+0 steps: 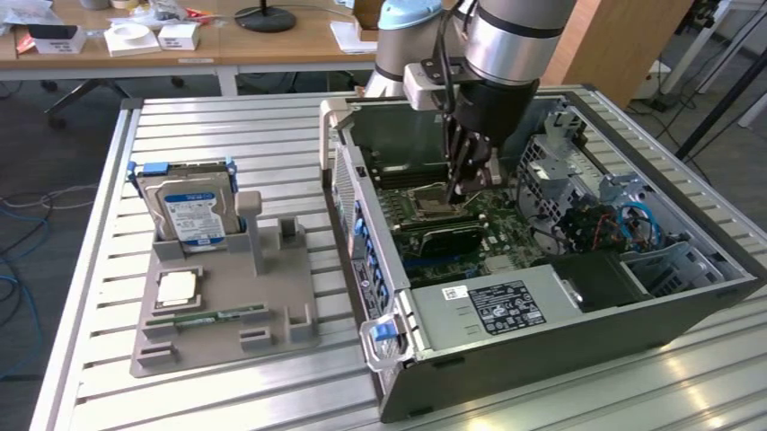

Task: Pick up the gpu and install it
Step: 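Press down on the gpu until it lock into place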

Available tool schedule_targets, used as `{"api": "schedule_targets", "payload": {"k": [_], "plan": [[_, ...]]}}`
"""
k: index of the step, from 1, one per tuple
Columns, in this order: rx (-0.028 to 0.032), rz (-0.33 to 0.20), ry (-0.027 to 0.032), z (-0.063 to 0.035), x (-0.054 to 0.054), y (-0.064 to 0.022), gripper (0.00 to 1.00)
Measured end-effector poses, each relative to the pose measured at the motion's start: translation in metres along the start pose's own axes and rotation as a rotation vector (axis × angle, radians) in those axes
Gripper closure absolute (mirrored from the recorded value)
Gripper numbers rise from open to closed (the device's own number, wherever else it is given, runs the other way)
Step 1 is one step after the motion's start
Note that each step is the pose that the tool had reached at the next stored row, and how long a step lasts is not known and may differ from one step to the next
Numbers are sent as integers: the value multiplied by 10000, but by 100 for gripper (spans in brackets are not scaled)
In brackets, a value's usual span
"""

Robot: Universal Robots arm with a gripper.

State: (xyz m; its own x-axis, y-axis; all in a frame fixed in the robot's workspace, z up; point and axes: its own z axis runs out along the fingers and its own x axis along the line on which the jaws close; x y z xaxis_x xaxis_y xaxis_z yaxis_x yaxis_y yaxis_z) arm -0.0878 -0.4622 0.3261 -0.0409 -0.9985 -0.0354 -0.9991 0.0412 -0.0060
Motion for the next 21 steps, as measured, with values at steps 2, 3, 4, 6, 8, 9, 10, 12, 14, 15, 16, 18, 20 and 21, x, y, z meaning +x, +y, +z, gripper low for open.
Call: {"api": "schedule_targets", "payload": {"k": [2, 3, 4, 6, 8, 9, 10, 12, 14, 15, 16, 18, 20, 21], "plan": [[-1, 0, 1, 27, 1, 0, 90], [0, 0, 0, 41, 2, 0, 90], [0, 0, 0, 55, 2, 0, 90], [-1, 0, 1, 82, 3, 1, 90], [-1, 0, 1, 107, 4, 1, 90], [0, 0, 1, 120, 5, 1, 90], [0, 0, 1, 133, 5, 1, 90], [0, 0, 1, 159, 6, 1, 90], [0, 0, 0, 188, 7, 1, 90], [0, 0, 0, 201, 7, 1, 90], [0, 0, 0, 208, 7, 1, 90], [-1, 0, 3, 207, 8, 1, 90], [-1, 0, 2, 208, 7, 1, 90], [0, 1, 0, 209, 5, 2, 90]]}}
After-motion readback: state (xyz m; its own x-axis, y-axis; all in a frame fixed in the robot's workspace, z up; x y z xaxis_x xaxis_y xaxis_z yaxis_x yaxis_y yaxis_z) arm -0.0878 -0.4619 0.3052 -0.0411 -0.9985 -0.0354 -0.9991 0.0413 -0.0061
